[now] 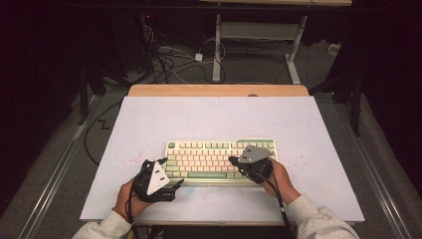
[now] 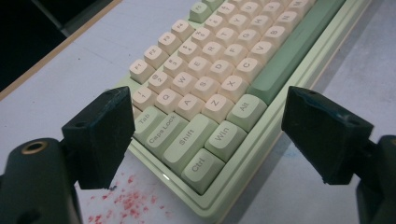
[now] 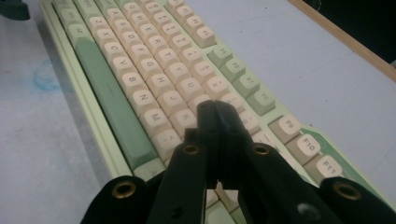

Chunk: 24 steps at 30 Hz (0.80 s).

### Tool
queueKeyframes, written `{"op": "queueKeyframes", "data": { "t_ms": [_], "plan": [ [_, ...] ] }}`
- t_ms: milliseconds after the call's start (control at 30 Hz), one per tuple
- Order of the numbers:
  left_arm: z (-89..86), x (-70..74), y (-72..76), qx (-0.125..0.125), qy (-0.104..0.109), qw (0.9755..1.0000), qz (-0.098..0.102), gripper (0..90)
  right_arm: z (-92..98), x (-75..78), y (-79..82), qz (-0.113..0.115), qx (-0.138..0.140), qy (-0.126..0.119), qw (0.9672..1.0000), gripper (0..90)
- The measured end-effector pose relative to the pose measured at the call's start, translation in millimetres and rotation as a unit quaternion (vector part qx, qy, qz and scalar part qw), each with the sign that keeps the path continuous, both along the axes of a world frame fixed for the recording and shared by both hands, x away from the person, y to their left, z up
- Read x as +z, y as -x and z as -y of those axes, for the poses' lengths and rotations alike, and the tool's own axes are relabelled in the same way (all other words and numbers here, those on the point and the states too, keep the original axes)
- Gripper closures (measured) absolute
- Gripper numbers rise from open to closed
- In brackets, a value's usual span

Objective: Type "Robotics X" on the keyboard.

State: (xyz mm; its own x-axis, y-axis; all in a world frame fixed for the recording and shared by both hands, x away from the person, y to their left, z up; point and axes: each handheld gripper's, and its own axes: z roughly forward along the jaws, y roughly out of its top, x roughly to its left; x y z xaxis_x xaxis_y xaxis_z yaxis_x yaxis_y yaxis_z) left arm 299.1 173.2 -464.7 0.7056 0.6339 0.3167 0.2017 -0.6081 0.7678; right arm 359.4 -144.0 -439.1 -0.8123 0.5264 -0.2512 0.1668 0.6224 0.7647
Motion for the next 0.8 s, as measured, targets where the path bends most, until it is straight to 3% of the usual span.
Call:
{"op": "queueKeyframes", "data": {
  "t_ms": [367,600,800],
  "plan": [
    [-0.3,-0.4,-1.2,0.0,0.0,1.0,-0.001,16.7,-29.6,-4.9,-20.4,-0.017,-0.001,0.023,0.9996,90.0],
    [-0.3,-1.0,-1.8,-0.002,-0.001,1.0,-0.004,16.7,-35.0,-9.2,-28.3,-0.028,-0.011,0.026,0.9992,90.0],
    [0.9,-1.7,-2.2,-0.005,-0.004,1.0,-0.007,16.7,-41.8,-10.5,-30.9,-0.023,-0.005,0.04,0.9989,90.0]
  ]
}}
